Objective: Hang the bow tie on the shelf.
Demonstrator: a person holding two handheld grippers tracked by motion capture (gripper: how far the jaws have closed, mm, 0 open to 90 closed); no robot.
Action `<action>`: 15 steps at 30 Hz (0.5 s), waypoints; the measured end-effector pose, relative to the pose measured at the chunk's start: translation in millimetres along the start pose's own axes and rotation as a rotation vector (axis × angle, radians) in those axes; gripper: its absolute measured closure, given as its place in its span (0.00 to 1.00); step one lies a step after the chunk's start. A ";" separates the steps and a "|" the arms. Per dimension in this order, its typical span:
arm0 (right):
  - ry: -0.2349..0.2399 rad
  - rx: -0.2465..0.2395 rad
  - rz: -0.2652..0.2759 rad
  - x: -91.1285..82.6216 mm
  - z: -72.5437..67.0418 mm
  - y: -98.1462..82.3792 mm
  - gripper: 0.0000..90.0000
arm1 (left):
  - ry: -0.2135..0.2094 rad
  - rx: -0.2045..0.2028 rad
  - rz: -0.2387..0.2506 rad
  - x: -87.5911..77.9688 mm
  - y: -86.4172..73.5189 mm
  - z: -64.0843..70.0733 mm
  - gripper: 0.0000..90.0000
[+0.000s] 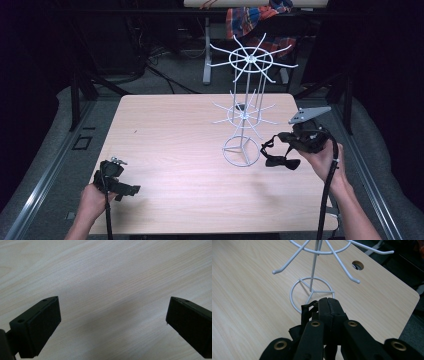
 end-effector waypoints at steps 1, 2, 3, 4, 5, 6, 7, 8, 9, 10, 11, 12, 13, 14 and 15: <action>0.001 -0.001 0.001 -0.8 0.7 0.3 1.00 | 0.000 -0.004 0.003 0.2 0.1 0.1 0.00; 0.006 0.001 0.004 -1.0 0.9 0.8 1.00 | 0.000 -0.004 0.003 0.3 0.1 0.0 0.00; 0.005 0.003 0.008 -0.9 1.0 1.3 1.00 | 0.000 -0.004 0.003 0.4 0.0 -0.1 0.00; 0.007 0.004 0.010 -1.4 0.8 1.9 1.00 | -0.001 -0.004 0.002 0.4 -0.1 0.0 0.00; 0.009 0.002 0.008 -1.7 0.7 2.4 1.00 | -0.001 -0.003 0.003 0.2 -0.1 0.1 0.00; 0.007 -0.001 0.009 -2.0 0.5 2.9 1.00 | -0.001 -0.007 0.004 0.0 -0.2 0.3 0.00; 0.007 -0.002 0.012 -2.4 0.0 3.5 1.00 | -0.001 -0.007 0.005 -0.3 -0.2 0.3 0.00; 0.009 -0.002 0.016 -2.8 -0.6 4.2 1.00 | -0.003 -0.007 0.004 -0.4 -0.2 0.2 0.00; 0.008 0.000 0.018 -3.4 -1.3 5.1 1.00 | -0.001 -0.004 0.004 -0.3 -0.2 -0.1 0.00; 0.004 -0.010 0.022 -3.9 -1.2 6.4 1.00 | -0.001 -0.005 0.002 -0.2 -0.2 -0.1 0.00; 0.004 -0.010 0.022 -3.9 -1.2 6.4 1.00 | -0.001 -0.006 0.004 0.1 -0.1 0.1 0.00; 0.005 -0.010 0.018 -4.5 -1.4 7.0 1.00 | -0.002 -0.006 0.005 0.0 0.0 0.3 0.00; 0.003 -0.008 0.024 -4.4 -1.7 7.9 1.00 | -0.003 -0.006 0.006 -0.1 0.1 0.5 0.00; 0.004 -0.008 0.025 -4.7 -1.9 8.8 1.00 | -0.003 -0.006 0.006 -0.1 0.1 0.6 0.00; 0.003 -0.010 0.026 -4.7 -2.0 9.8 1.00 | -0.002 -0.006 0.006 -0.1 0.1 0.5 0.00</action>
Point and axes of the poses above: each handheld gripper's, and its own axes: x roughly forward along the jaws, y roughly out of its top, z roughly to its right, the point moved 5 cm from there along x, roughly forward along the jaws, and after that the axes turned 1 degree about z, right-handed, at the moved point
